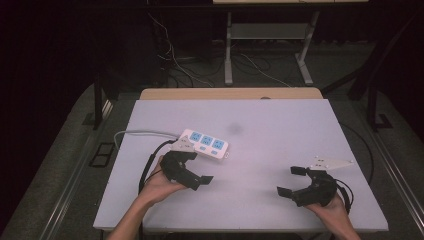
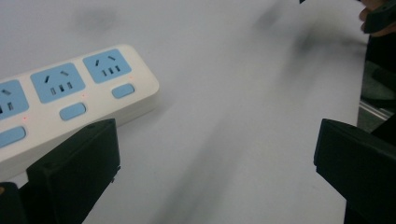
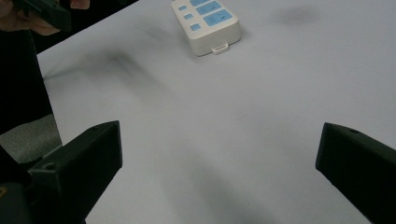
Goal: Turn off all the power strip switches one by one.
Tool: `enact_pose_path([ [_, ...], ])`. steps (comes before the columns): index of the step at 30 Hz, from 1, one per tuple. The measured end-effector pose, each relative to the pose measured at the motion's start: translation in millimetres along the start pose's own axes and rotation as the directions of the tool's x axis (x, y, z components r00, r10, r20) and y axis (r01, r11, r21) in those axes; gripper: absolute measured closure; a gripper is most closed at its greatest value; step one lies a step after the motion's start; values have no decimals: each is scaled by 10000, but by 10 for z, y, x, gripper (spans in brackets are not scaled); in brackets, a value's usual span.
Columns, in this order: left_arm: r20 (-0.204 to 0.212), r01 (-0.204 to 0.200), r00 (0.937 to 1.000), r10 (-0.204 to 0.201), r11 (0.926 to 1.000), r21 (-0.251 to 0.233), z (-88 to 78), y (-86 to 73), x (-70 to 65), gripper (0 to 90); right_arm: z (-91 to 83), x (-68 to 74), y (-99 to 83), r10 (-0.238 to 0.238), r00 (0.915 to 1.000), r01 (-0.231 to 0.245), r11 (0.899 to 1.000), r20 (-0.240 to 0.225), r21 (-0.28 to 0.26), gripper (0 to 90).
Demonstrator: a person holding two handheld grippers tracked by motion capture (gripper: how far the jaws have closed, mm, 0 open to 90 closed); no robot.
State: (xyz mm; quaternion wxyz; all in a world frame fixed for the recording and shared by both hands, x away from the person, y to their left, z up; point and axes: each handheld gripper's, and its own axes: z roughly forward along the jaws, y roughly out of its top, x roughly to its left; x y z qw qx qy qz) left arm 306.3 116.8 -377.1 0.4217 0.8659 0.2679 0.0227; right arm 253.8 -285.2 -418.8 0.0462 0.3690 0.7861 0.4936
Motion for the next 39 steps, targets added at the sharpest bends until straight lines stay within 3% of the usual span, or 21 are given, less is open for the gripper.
enact_pose_path([
  [3, 180, 68, 9998, -69, 10000, 72, 8, 53, 41, 0, 1, -4, 0, 32, 10000, -32, 10000, 15, 0, 4],
  [8, 117, -16, 9999, 13, 9996, 298, 4, 133, 99, 0, 2, -4, 0, 33, 10000, -33, 10000, 15, 10, 4],
  [22, 8, -521, 9986, 523, 9949, 858, -35, 420, 237, 19, -19, -8, -9, 106, 9999, -106, 9999, 71, -67, 4],
  [39, 15, -874, 9961, 881, 9859, 1425, 140, 648, 403, 191, -34, -10, -16, 113, 9999, -112, 9999, 87, -94, 4],
])
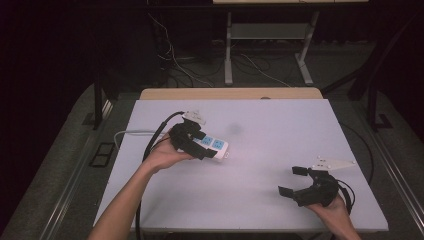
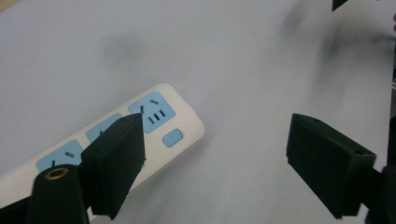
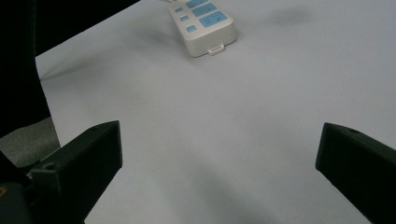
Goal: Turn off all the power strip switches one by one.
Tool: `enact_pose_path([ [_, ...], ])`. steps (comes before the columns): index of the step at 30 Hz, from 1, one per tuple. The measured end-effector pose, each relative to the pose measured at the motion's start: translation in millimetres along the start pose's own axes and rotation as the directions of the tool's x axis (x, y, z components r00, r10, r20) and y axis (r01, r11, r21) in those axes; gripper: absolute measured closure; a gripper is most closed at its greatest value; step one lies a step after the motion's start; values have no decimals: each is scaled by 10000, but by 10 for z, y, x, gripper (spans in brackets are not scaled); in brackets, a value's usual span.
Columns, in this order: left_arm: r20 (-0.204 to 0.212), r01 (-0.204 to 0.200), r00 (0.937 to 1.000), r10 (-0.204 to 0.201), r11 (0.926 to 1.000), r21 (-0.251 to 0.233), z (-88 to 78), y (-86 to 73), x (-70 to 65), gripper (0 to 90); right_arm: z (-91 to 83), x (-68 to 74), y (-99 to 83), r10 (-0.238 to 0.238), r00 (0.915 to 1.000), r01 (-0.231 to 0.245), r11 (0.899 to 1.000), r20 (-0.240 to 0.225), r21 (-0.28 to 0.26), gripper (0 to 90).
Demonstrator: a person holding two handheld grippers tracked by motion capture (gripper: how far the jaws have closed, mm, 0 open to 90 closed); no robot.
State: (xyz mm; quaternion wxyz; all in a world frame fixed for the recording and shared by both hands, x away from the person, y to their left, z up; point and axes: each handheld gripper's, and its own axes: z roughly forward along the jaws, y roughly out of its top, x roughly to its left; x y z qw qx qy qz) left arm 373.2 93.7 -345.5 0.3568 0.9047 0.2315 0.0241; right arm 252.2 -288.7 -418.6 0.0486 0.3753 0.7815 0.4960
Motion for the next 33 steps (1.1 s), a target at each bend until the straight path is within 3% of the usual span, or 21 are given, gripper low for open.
enact_pose_path([
  [4, 26, -7, 10000, 7, 10000, 35, 34, 26, 47, 237, -10, -1, -4, 12, 10000, -12, 10000, 22, -7, 4],
  [14, 1, 73, 10000, -73, 9999, -103, 101, 22, 153, 533, -16, -2, -4, -16, 10000, 16, 10000, 80, -48, 4],
  [26, 193, 127, 9997, -129, 9999, 108, 253, -5, 236, 688, -13, -4, -4, -21, 10000, 21, 10000, 86, -15, 4],
  [33, 254, 236, 9994, -241, 9995, 197, 338, -10, 268, 824, -28, -7, -7, -4, 9999, 5, 10000, 122, -69, 4],
])
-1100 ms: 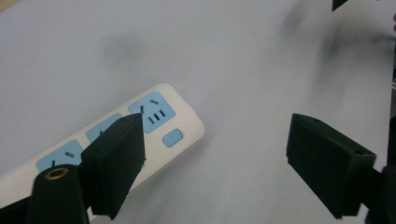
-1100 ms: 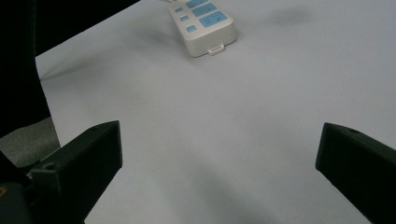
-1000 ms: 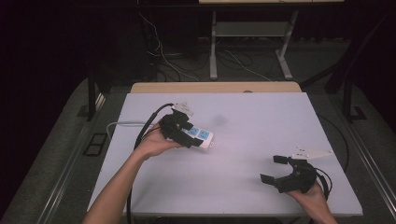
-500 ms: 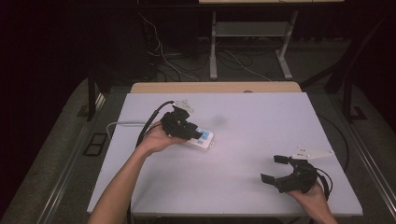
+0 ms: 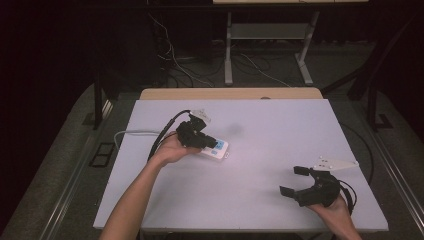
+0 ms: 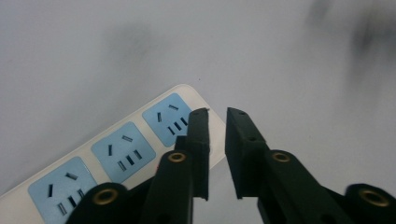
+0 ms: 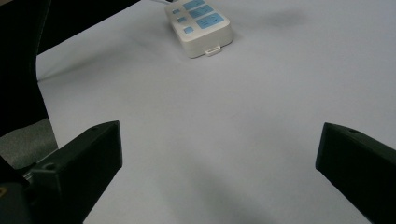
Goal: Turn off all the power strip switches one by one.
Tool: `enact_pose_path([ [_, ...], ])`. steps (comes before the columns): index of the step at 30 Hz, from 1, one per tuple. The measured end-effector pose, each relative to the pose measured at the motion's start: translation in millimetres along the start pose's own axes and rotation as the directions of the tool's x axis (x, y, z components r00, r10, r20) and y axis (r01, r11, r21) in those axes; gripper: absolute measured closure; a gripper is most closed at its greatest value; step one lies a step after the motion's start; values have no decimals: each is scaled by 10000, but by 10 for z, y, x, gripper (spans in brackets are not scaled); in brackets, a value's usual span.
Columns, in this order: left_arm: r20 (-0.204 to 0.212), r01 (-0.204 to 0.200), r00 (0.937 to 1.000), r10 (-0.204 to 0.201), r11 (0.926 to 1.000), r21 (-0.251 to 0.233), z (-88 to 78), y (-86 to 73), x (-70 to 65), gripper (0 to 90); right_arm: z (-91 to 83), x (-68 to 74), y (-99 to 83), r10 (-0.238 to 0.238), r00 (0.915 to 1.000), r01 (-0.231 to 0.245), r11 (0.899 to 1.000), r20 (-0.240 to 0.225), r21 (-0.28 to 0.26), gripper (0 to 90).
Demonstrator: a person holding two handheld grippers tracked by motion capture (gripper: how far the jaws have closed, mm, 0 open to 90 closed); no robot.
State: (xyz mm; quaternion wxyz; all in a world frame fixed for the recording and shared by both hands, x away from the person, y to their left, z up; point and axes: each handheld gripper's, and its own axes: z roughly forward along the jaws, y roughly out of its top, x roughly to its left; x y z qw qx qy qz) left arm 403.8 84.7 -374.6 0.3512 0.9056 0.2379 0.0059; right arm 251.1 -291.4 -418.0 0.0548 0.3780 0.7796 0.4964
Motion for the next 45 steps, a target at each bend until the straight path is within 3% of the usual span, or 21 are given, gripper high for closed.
enact_pose_path([
  [4, -18, 19, 10000, -19, 10000, 73, 37, -9, 28, 889, -5, 0, -1, 0, 10000, 0, 10000, 5, -9, 4],
  [11, -27, 46, 10000, -46, 9999, 148, 109, -21, 64, 891, 1, 2, -1, -52, 10000, 52, 10000, -14, 7, 4],
  [18, 45, -105, 9999, 102, 9978, 649, 214, -39, 57, 891, -2, 4, -3, -47, 10000, 47, 10000, -13, 10, 4],
  [27, 26, -208, 9998, 206, 9953, 951, 315, -58, 58, 891, 2, 8, -2, -127, 9999, 127, 9999, -53, 59, 4],
  [45, 201, 236, 9995, -255, 9956, 907, 359, -79, 93, 895, -8, 14, -4, -180, 9998, 180, 9998, -8, -13, 4],
])
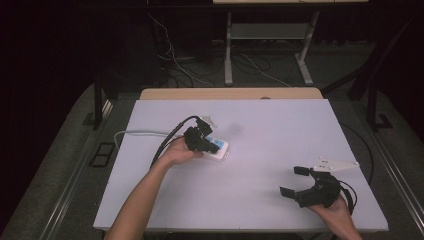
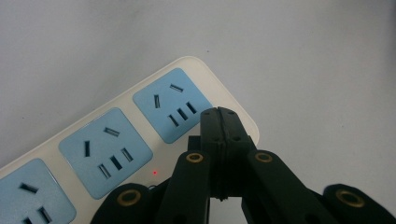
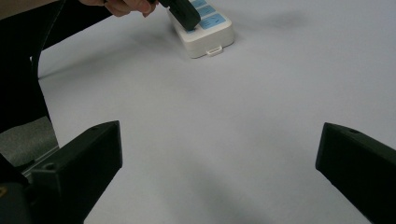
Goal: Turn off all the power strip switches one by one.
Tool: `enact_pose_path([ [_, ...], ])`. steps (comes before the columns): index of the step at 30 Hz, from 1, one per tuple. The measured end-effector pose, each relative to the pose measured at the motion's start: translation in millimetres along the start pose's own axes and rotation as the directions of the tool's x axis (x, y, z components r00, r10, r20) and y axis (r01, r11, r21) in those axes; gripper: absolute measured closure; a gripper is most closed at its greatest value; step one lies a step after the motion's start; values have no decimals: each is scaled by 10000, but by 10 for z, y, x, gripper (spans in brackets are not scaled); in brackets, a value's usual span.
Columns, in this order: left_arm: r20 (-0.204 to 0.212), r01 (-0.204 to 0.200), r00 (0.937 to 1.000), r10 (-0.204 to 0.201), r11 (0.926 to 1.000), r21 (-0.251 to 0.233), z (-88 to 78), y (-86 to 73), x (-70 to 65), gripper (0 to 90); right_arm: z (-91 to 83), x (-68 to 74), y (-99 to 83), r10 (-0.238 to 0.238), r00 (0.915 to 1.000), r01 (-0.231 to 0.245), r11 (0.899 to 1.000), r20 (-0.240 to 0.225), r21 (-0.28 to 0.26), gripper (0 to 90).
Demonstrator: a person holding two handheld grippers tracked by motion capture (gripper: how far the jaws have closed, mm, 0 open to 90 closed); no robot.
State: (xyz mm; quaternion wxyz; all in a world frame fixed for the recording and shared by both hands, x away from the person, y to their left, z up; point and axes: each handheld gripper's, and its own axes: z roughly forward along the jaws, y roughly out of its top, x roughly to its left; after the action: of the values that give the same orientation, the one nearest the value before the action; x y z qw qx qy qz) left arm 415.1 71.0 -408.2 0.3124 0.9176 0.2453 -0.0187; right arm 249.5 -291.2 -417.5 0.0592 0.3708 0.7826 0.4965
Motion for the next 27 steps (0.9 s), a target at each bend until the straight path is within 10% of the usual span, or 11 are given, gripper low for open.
enact_pose_path([
  [27, -45, 176, 9998, -177, 9995, -260, -1, -52, -1, 896, -33, -10, -1, -27, 10000, 27, 10000, 2, -94, 4],
])
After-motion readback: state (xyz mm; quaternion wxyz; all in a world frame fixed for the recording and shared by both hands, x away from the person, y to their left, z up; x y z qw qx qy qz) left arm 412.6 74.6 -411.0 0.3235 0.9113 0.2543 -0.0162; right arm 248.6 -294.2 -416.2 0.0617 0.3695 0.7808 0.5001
